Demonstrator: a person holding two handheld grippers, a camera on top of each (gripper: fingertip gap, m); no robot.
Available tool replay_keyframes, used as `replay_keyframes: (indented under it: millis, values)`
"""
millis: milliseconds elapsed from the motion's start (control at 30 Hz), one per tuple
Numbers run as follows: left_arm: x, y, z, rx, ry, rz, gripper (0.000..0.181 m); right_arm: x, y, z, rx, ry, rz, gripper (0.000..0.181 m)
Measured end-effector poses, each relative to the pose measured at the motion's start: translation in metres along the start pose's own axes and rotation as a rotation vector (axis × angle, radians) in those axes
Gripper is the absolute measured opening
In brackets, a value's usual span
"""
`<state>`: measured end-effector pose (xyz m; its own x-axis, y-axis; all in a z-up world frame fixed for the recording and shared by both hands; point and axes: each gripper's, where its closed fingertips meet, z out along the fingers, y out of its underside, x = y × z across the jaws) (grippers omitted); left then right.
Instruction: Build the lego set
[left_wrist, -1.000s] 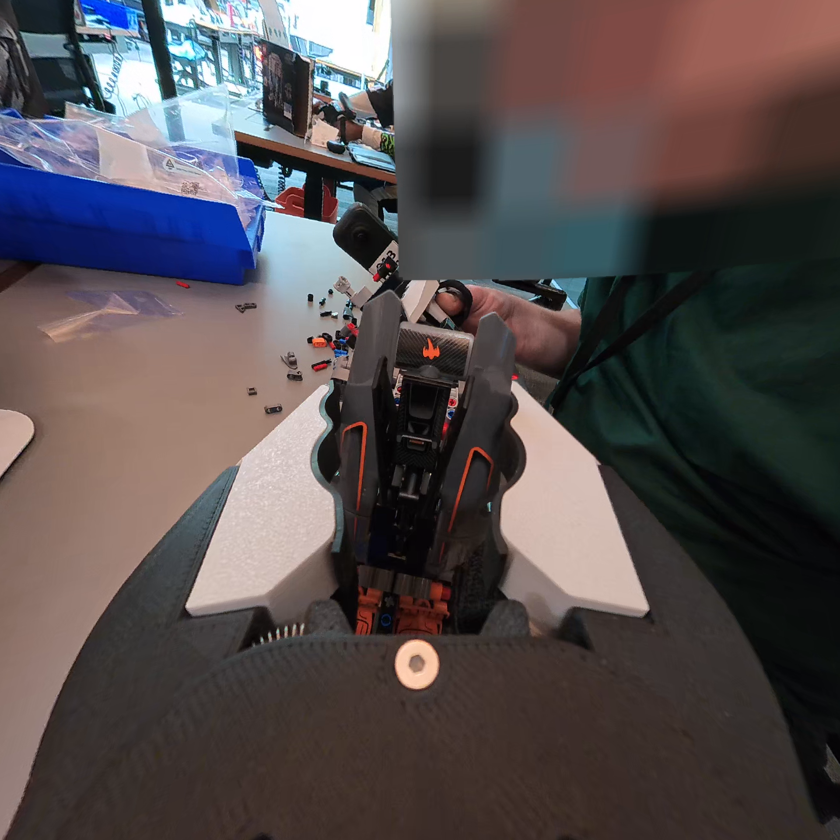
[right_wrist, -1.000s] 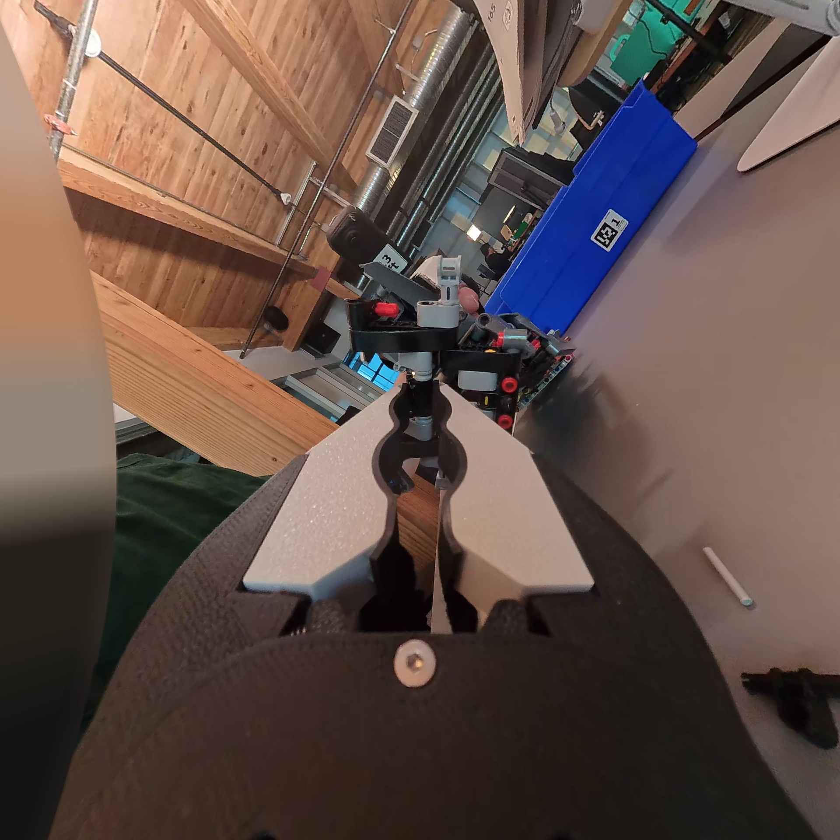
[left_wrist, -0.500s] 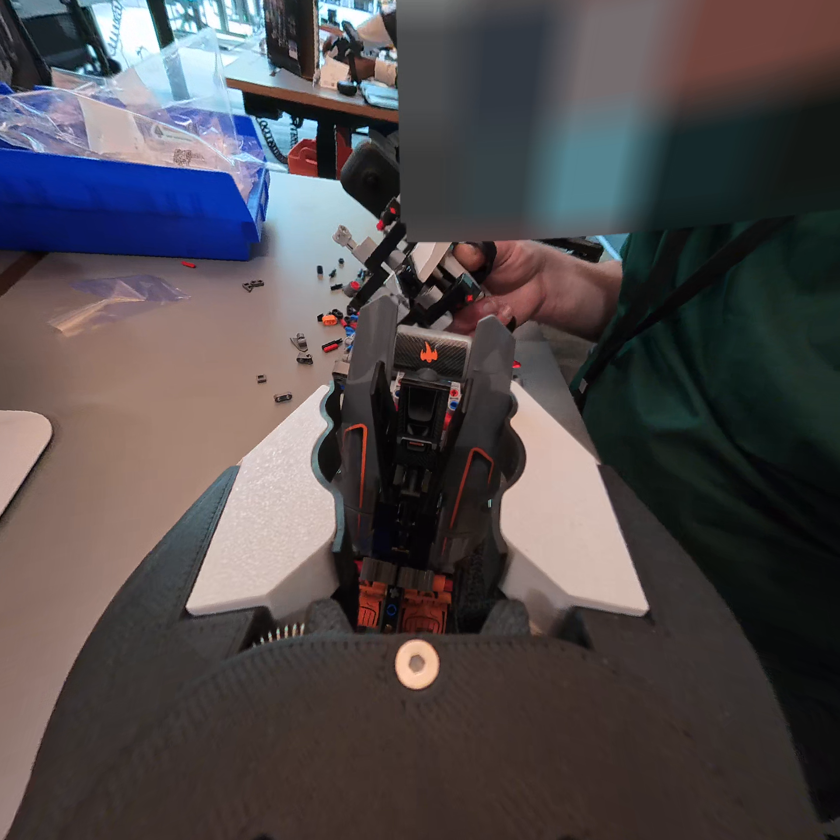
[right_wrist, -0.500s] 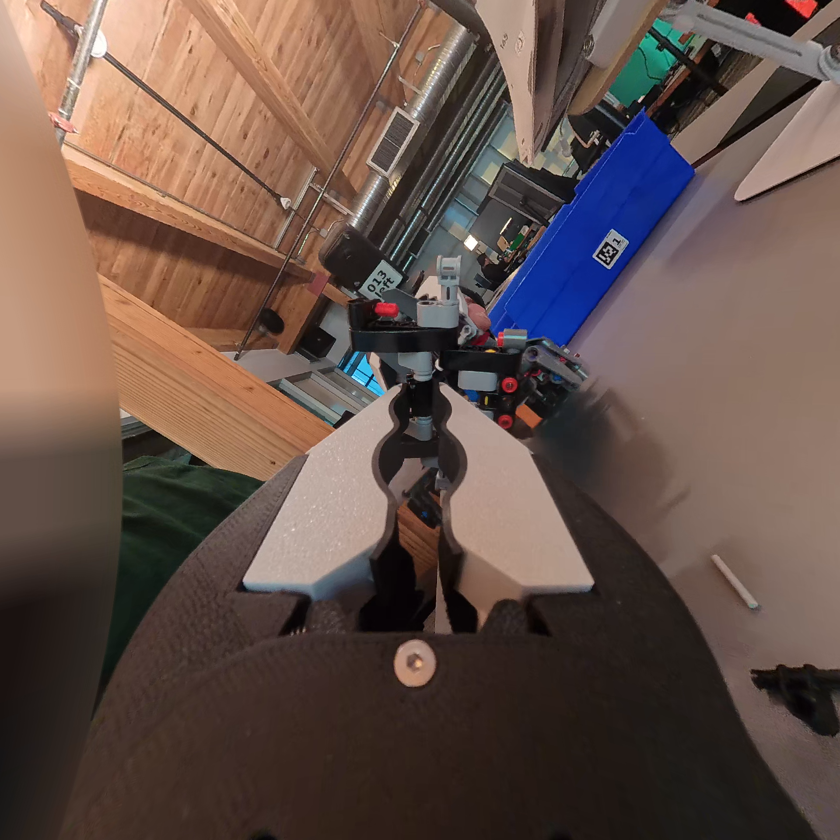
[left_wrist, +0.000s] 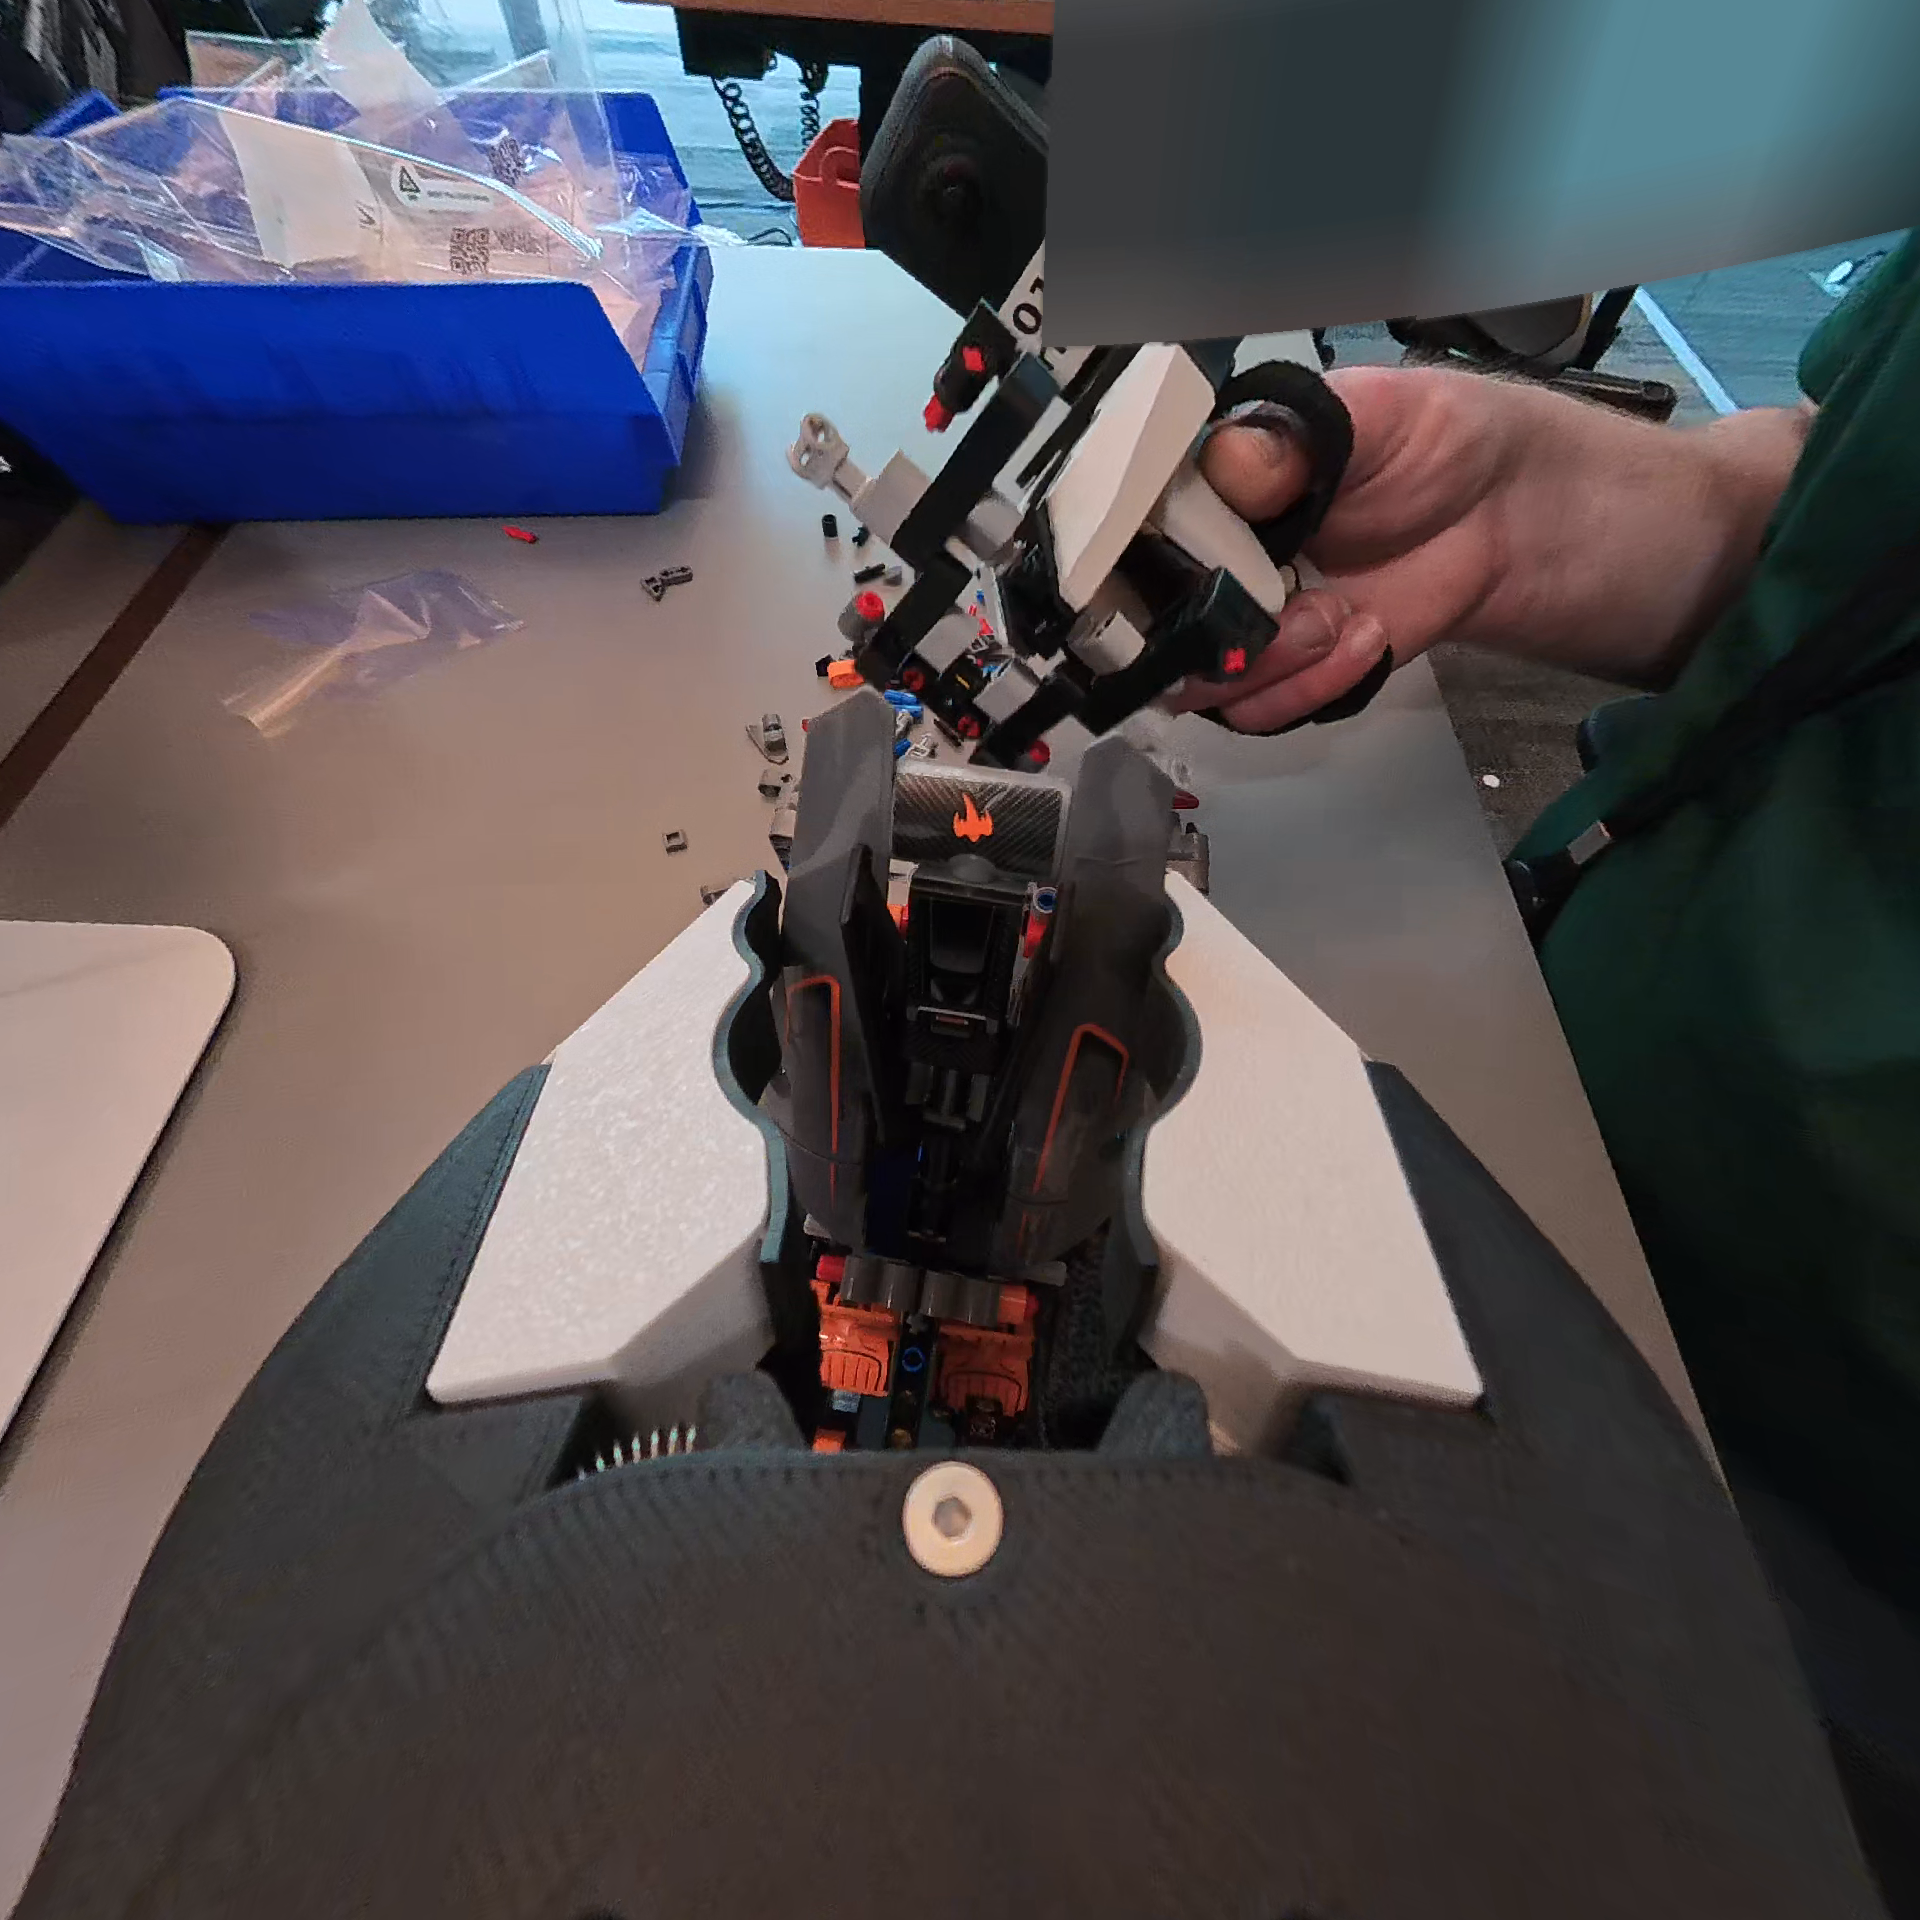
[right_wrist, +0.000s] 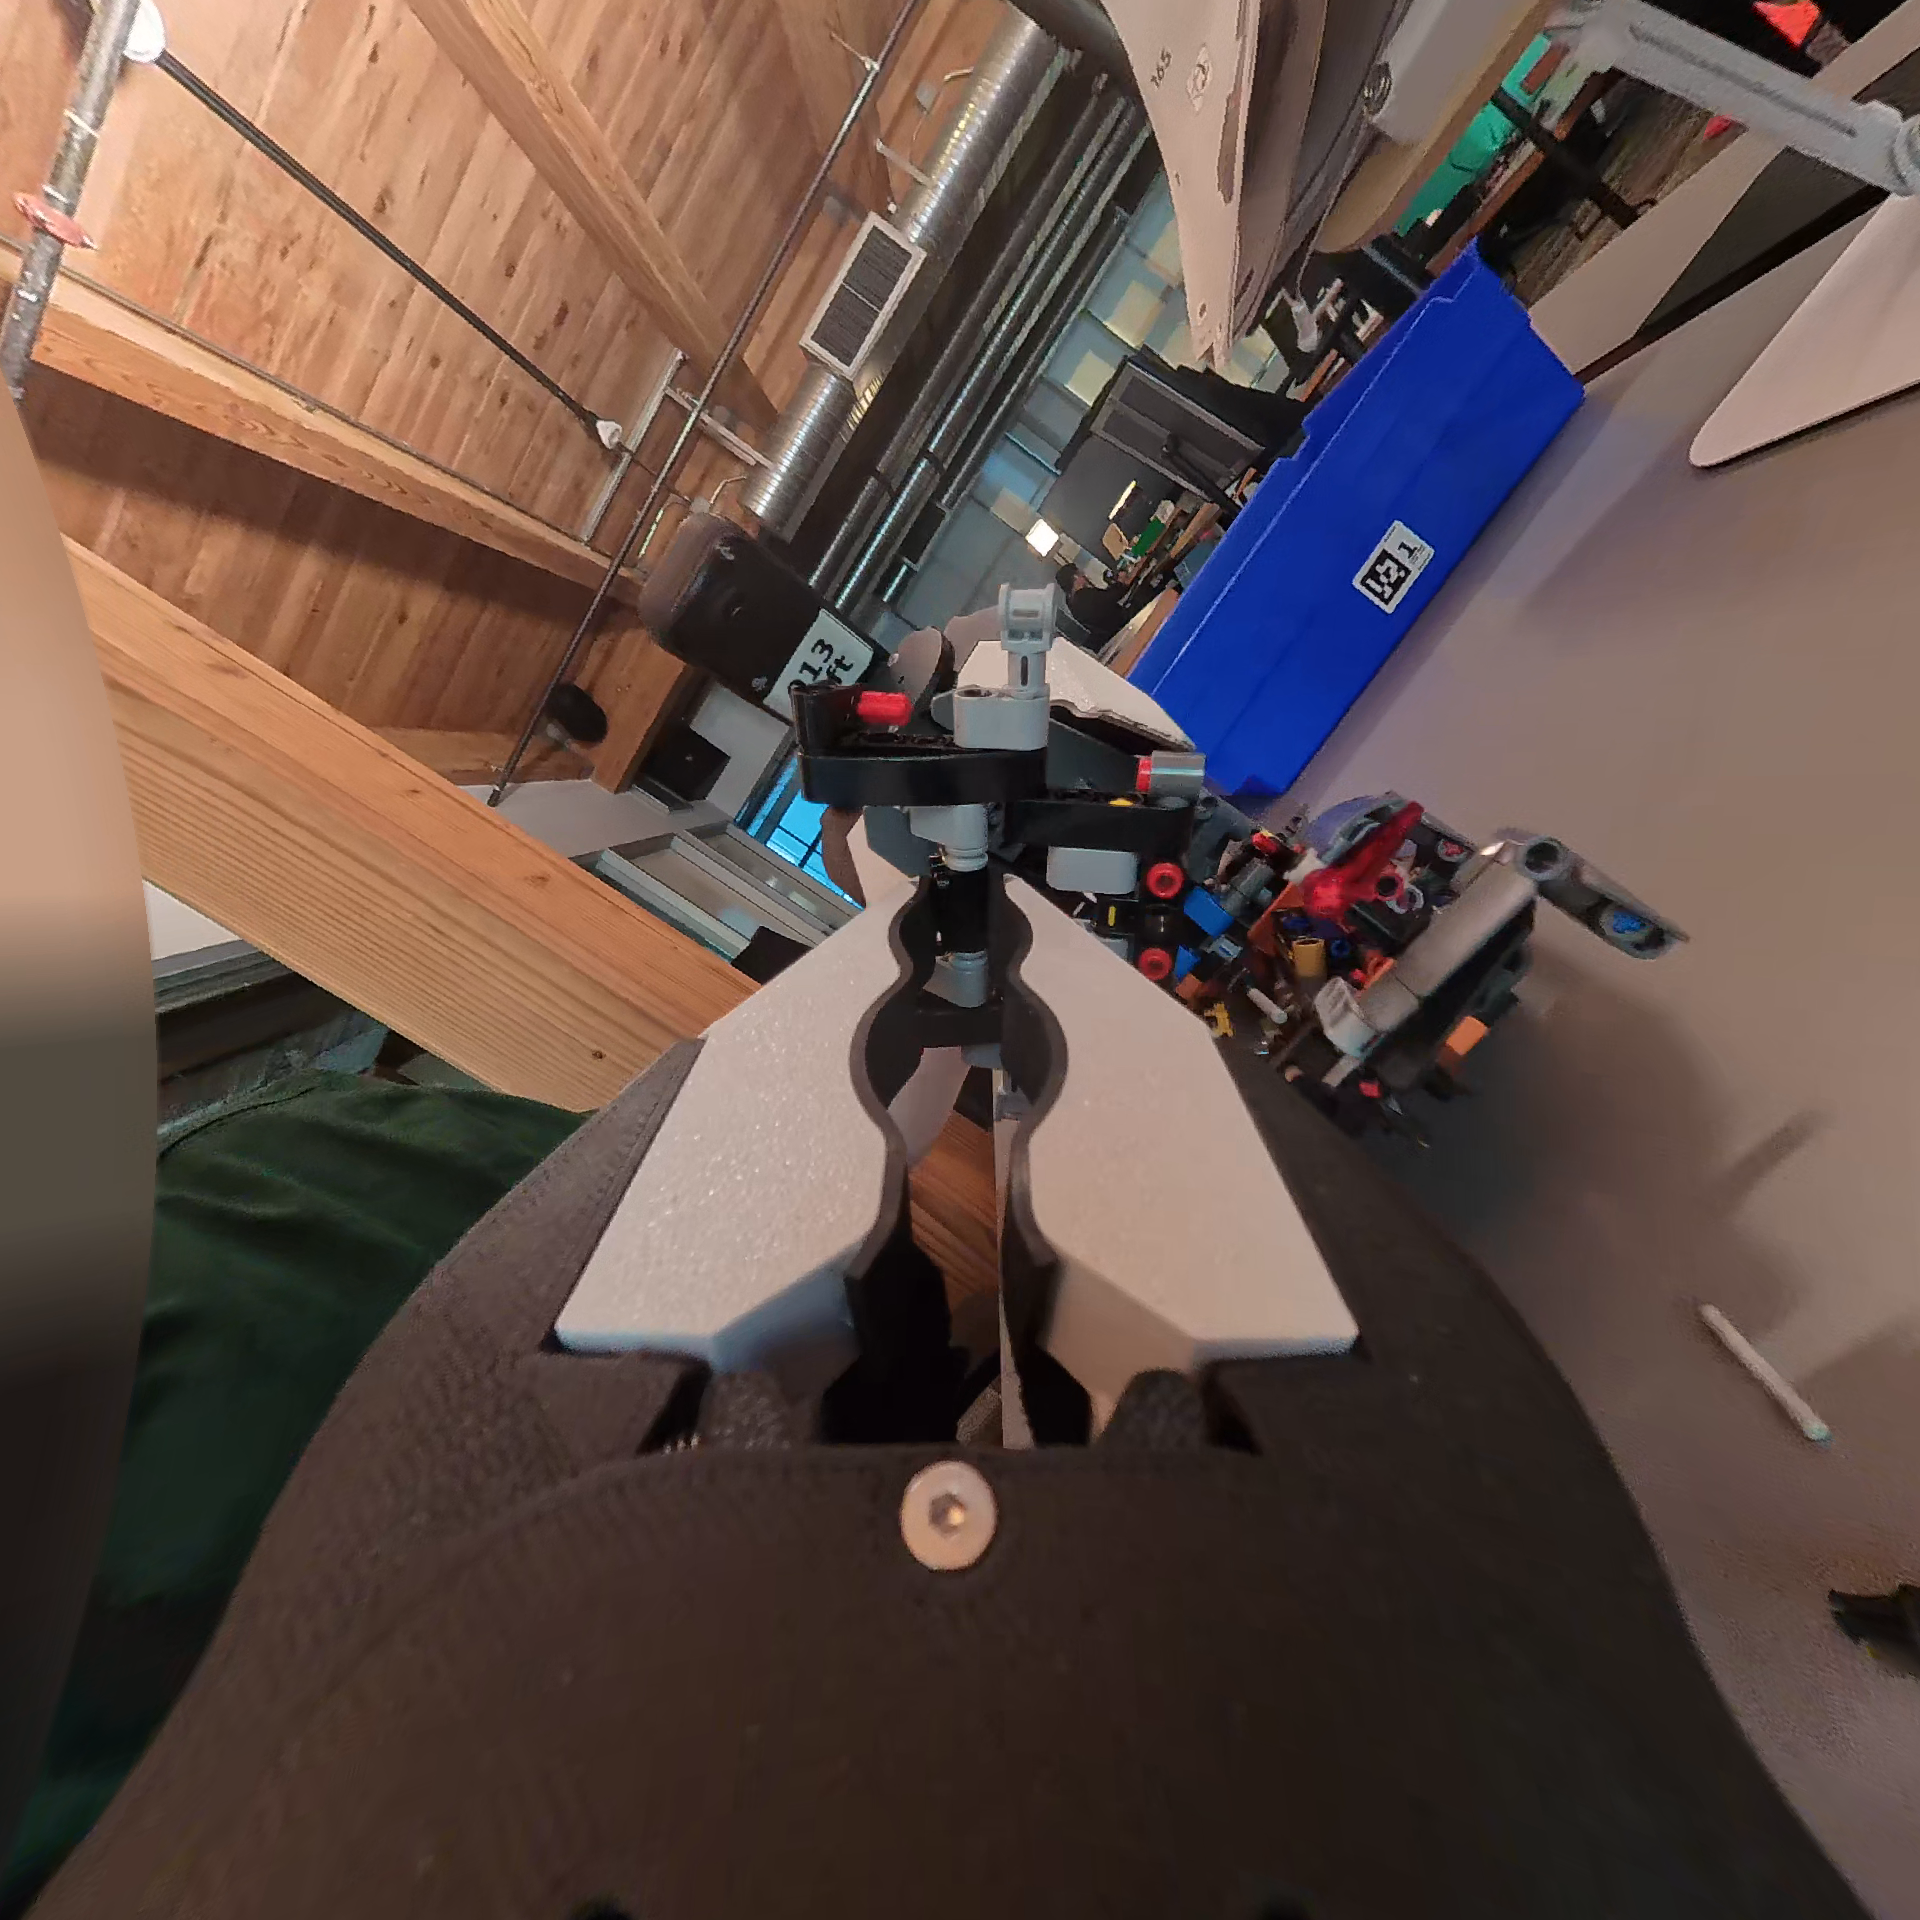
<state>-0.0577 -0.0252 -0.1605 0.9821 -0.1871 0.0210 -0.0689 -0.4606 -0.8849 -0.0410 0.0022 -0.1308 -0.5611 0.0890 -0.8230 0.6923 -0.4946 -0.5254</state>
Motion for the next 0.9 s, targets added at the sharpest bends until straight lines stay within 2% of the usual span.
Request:
replay_keyframes:
  millis: [233,367,633,900]
  values:
    - [0.002,0.0,0.008,-0.027,-0.033,0.049,0.067,0.015,0.014,0.02,-0.061,0.061,0.015,0.006]
    - [0.0,0.005,0.012,-0.062,-0.065,0.071,0.066,0.023,0.017,0.023,-0.091,0.143,-0.048,0.006]
    - [-0.002,0.025,0.033,-0.243,-0.141,0.183,0.066,0.036,0.02,0.017,-0.145,0.242,-0.072,0.006]
    - [0.0,0.027,0.043,-0.236,-0.107,0.175,0.066,0.048,0.022,0.008,-0.132,0.267,0.017,0.006]
